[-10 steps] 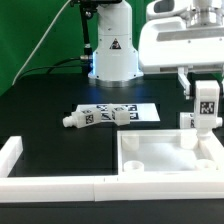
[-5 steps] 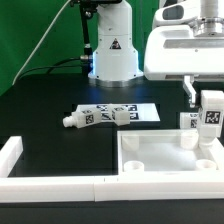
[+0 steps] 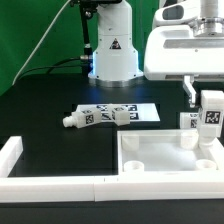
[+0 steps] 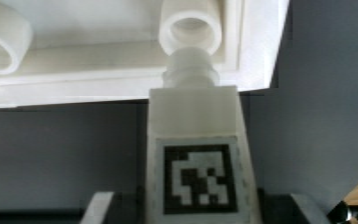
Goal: Assemble one leg
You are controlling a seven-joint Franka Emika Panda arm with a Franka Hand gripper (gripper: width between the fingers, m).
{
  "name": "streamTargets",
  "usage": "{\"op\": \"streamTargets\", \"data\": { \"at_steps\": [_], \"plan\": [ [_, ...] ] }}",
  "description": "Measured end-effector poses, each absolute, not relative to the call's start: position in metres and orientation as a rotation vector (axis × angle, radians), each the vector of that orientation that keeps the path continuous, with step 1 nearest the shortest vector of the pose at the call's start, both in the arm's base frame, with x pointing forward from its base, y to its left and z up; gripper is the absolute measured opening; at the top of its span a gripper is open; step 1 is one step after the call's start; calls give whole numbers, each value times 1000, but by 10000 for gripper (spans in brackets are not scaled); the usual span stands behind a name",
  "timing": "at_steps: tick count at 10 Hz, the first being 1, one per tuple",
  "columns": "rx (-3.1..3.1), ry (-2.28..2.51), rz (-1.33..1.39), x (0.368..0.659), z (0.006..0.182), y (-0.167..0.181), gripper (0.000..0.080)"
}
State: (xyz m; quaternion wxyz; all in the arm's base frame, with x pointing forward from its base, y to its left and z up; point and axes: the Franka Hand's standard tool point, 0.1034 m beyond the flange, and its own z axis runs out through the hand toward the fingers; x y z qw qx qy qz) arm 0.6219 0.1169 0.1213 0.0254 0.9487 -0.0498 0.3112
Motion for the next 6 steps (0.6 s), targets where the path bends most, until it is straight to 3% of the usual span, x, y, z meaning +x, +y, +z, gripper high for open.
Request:
{"op": "streamTargets", "data": {
  "at_steps": [6],
  "plan": [
    [2912,-140,971,623,111,108,287]
  ]
}}
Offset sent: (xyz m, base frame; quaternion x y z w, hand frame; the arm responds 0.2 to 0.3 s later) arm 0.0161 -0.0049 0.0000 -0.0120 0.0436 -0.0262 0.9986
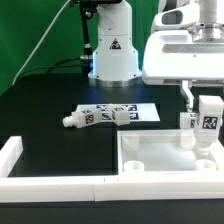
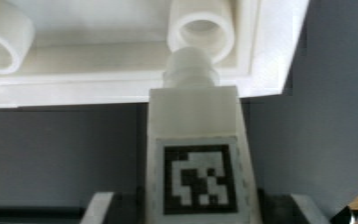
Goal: Assemble one leg
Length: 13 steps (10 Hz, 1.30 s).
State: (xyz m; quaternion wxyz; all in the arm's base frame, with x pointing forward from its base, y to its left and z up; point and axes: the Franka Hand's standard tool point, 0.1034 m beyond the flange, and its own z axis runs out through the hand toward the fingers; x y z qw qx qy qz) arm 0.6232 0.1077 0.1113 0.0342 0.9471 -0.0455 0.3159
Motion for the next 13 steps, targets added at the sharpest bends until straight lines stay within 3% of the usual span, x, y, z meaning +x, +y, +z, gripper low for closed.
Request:
{"op": "streamTargets", "data": {
  "at_steps": [13],
  "plan": [
    [2893,-94,970,623,81,117,287]
  ]
}}
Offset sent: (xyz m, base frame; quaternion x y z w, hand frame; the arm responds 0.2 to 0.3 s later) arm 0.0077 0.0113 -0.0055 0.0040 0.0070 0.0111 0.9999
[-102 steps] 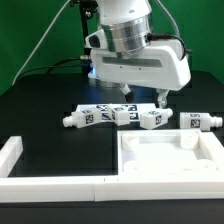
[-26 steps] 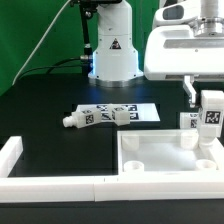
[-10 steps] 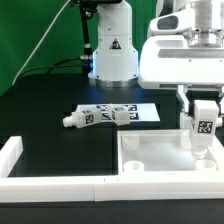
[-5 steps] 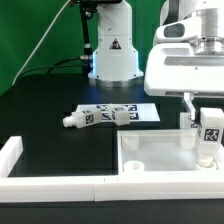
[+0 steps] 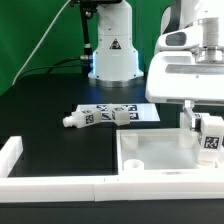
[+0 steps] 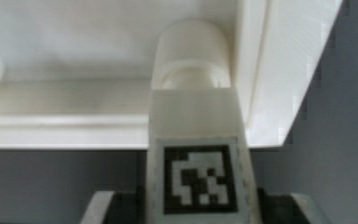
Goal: Assemble one leg
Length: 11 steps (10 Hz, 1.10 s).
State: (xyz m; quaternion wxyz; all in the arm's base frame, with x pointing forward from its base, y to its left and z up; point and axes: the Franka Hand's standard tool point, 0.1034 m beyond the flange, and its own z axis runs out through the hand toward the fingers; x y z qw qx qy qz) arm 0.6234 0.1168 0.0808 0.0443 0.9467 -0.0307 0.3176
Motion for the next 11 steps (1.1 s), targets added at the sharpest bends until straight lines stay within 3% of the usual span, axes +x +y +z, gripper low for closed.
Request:
{"op": "streamTargets", "data": {
  "at_steps": [5,6,7,8,9,11],
  "plan": [
    [2879,-88,1000,624,81,115,287],
    [2879,-86,999,624,81,115,371],
    [2872,-52,995,625,82,113,371],
    [2884,-11,960,631,94,100,548],
    [2956,-78,878,631,107,94,625],
    [3019,-92,798,638,122,88,645]
  ]
}}
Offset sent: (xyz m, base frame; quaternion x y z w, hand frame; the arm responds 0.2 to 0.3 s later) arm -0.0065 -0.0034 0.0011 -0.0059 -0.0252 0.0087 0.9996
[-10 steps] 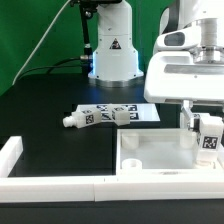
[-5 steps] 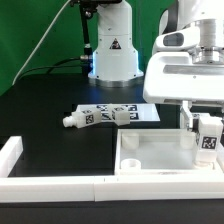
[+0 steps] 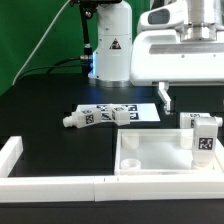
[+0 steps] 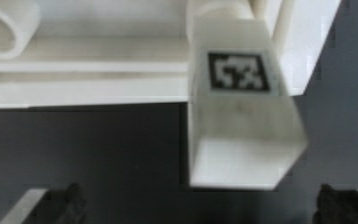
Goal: Assemble one leg
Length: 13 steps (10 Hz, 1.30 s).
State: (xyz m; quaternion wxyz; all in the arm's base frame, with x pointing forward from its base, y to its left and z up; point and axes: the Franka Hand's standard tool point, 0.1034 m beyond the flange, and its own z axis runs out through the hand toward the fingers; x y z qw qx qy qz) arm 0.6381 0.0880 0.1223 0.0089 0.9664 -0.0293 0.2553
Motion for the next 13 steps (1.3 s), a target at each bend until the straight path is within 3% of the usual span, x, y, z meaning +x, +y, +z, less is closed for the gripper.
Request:
{"op": "streamTargets", "data": {
  "at_steps": [2,7,13],
  "plan": [
    [3115,-134,493,640,125,85,649],
    [3162,-223,-37,636,108,116,649],
    [3182,-287,-11,644,102,99,649]
  ]
}}
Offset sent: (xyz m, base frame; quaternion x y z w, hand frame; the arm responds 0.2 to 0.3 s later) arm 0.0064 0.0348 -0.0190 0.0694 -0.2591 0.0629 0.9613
